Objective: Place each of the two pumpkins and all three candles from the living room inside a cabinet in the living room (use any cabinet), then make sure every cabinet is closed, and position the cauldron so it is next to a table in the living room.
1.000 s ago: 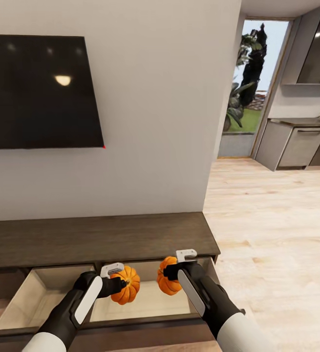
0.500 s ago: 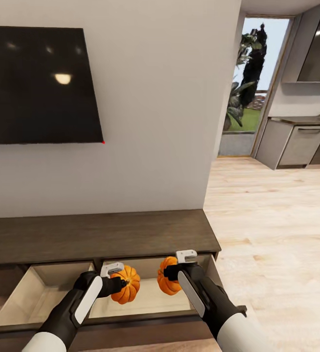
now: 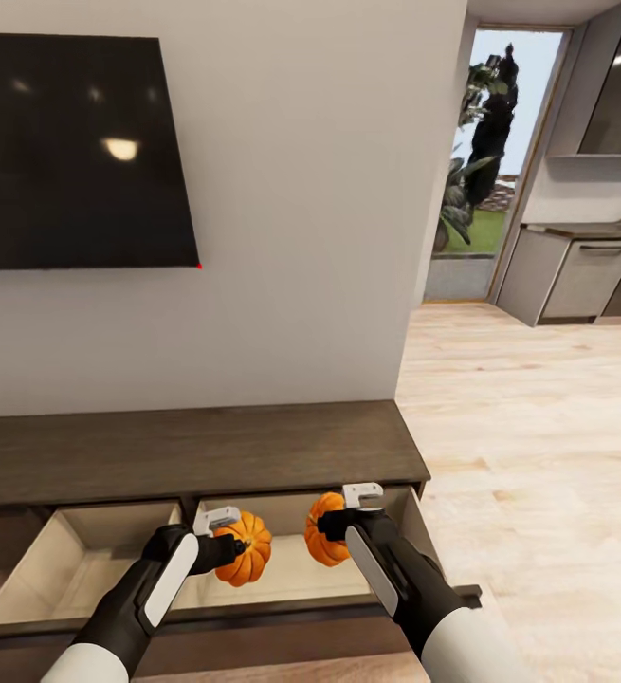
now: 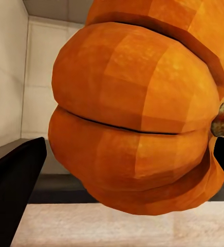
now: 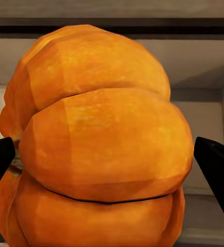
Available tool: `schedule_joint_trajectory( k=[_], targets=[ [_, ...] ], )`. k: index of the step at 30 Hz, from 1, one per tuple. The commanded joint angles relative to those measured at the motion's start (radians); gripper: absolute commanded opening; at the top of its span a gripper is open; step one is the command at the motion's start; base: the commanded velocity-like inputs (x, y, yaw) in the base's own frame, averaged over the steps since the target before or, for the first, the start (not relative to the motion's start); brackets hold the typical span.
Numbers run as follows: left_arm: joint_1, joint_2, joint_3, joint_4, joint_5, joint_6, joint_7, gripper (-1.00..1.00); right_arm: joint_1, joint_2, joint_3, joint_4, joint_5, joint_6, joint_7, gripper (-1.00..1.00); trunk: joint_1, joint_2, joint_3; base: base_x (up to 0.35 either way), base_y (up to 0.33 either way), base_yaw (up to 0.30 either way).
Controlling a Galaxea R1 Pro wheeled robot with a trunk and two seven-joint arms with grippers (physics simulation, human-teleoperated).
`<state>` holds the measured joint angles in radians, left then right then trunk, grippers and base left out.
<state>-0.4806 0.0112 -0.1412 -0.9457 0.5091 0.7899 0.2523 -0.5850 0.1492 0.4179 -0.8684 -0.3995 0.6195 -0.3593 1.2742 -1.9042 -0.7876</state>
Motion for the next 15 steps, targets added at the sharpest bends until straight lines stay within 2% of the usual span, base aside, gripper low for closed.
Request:
schedule_joint_trajectory(
  k=[1, 7, 15],
  targets=[
    [-0.001, 0.001, -0.003, -0.001, 0.012, 0.001, 0.009, -1.0, -0.001, 0.0, 0.003, -0.001, -0.01, 0.001, -0.01, -1.0, 0.004, -0.008, -0.004, 0.0, 0.0, 0.0],
    [-0.002, 0.0, -0.003, 0.006, 0.011, -0.061, 0.01, -1.0, -0.001, 0.0, 0.004, 0.043, -0.009, -0.03, -0.01, -1.0, 0.027, -0.05, -0.023, 0.0, 0.0, 0.0],
    [-0.003, 0.0, -0.003, -0.001, 0.009, -0.071, 0.01, -1.0, -0.001, 0.0, 0.004, 0.071, -0.009, -0.035, -0.009, -1.0, 0.057, -0.106, -0.048, 0.0, 0.0, 0.0]
  ],
)
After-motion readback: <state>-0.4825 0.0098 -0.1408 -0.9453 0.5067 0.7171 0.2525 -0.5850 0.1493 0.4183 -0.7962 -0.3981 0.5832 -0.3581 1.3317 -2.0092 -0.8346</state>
